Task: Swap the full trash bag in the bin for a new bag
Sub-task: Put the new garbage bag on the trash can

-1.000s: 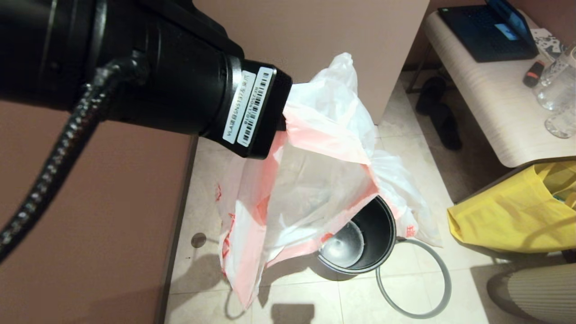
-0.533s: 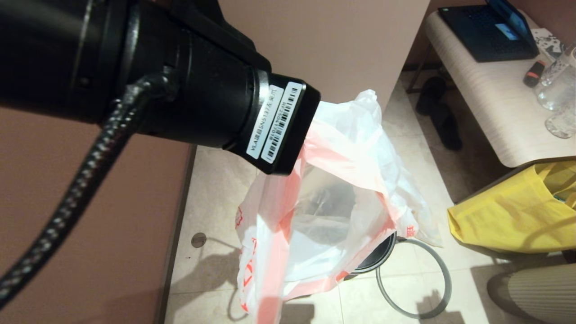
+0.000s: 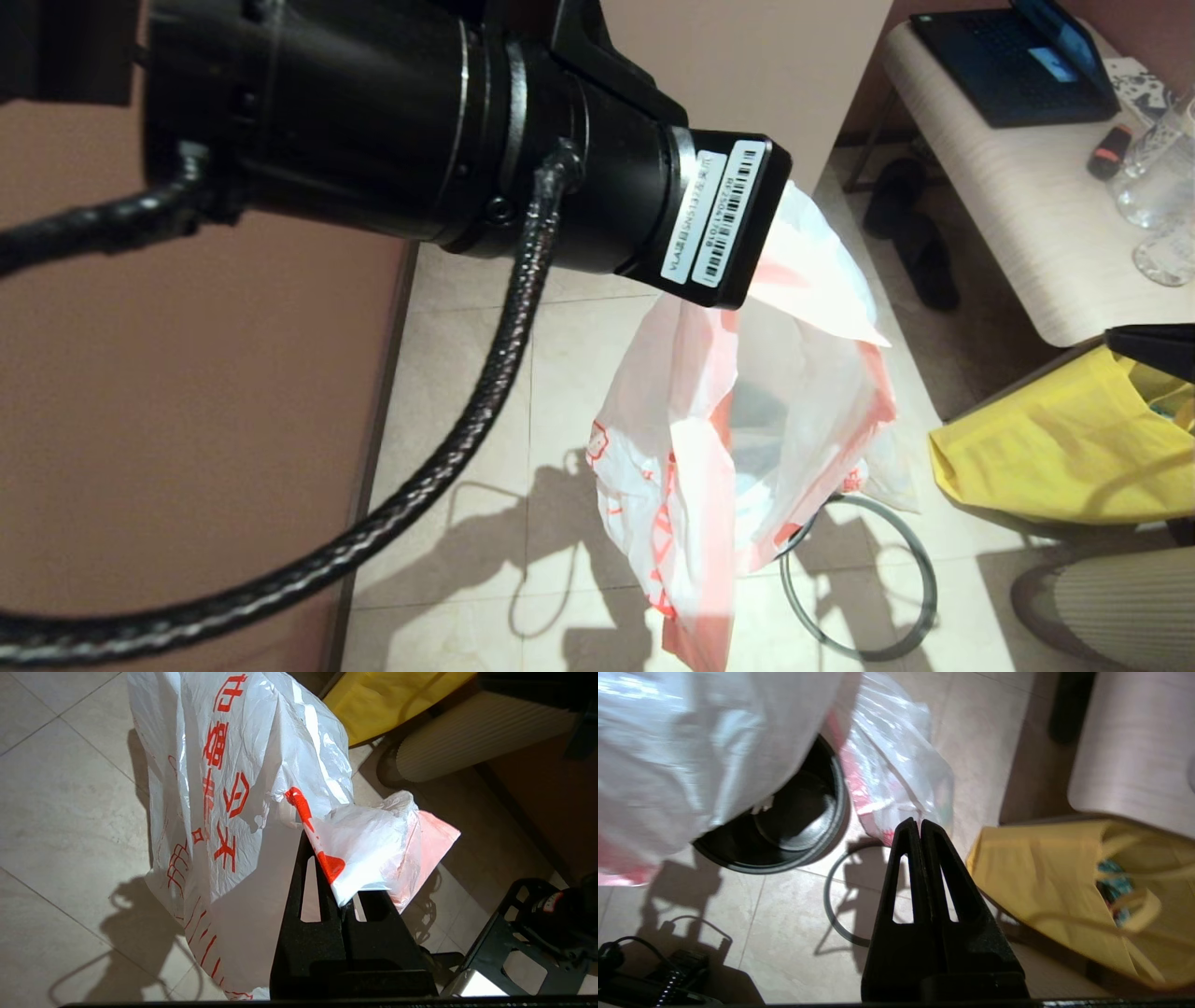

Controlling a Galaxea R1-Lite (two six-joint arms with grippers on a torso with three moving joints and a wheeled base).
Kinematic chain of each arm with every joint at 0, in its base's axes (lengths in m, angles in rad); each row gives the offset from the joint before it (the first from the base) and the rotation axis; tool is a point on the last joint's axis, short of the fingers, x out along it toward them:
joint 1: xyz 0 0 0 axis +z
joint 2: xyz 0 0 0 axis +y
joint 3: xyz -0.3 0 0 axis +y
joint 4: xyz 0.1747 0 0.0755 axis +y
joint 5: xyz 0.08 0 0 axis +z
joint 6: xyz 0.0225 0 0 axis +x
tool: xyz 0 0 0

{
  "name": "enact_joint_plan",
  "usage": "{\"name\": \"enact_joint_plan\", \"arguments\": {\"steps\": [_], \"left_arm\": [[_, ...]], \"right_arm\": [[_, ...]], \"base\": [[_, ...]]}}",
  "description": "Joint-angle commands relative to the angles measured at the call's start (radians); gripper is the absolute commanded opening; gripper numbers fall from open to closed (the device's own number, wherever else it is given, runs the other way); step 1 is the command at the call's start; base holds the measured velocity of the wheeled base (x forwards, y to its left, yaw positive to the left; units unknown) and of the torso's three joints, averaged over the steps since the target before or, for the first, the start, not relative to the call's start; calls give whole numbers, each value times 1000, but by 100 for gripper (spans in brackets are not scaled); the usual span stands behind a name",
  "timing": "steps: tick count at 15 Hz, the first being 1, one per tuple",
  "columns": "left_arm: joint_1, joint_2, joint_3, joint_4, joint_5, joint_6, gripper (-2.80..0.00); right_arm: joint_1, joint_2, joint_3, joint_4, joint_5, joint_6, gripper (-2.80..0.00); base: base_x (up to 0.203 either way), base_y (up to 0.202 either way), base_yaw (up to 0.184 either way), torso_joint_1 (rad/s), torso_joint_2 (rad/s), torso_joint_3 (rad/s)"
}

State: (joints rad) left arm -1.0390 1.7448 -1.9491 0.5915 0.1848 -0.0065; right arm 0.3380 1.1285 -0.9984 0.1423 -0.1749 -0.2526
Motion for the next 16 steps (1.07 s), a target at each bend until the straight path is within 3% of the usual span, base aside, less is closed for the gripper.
{"name": "enact_joint_plan", "arguments": {"steps": [1,3,5,7,8,10,11,16], "left_arm": [[20,31,-3,-21,-12,1,-280],[43,9,-4,-64,-36,2,-280],[75,2,-1,-67,-86,-12,-280],[90,3,-1,-68,-125,-52,-280],[95,3,0,-66,-179,-95,-280],[97,19,4,-65,-203,-121,-280],[97,22,3,-70,-205,-121,-280],[80,12,4,-64,-206,-151,-280]], "right_arm": [[95,122,-80,6,-17,0,-280],[92,130,-122,10,-7,14,-280],[92,110,-153,61,80,54,-280],[119,73,-171,118,159,53,-280],[154,46,-195,169,193,50,-280],[178,29,-216,209,220,25,-280],[182,21,-215,209,232,7,0],[258,26,-180,204,322,1,0]], "base": [[0,0,0,0,0,0],[0,0,0,0,0,0],[0,0,0,0,0,0],[0,0,0,0,0,0],[0,0,0,0,0,0],[0,0,0,0,0,0],[0,0,0,0,0,0],[0,0,0,0,0,0]]}}
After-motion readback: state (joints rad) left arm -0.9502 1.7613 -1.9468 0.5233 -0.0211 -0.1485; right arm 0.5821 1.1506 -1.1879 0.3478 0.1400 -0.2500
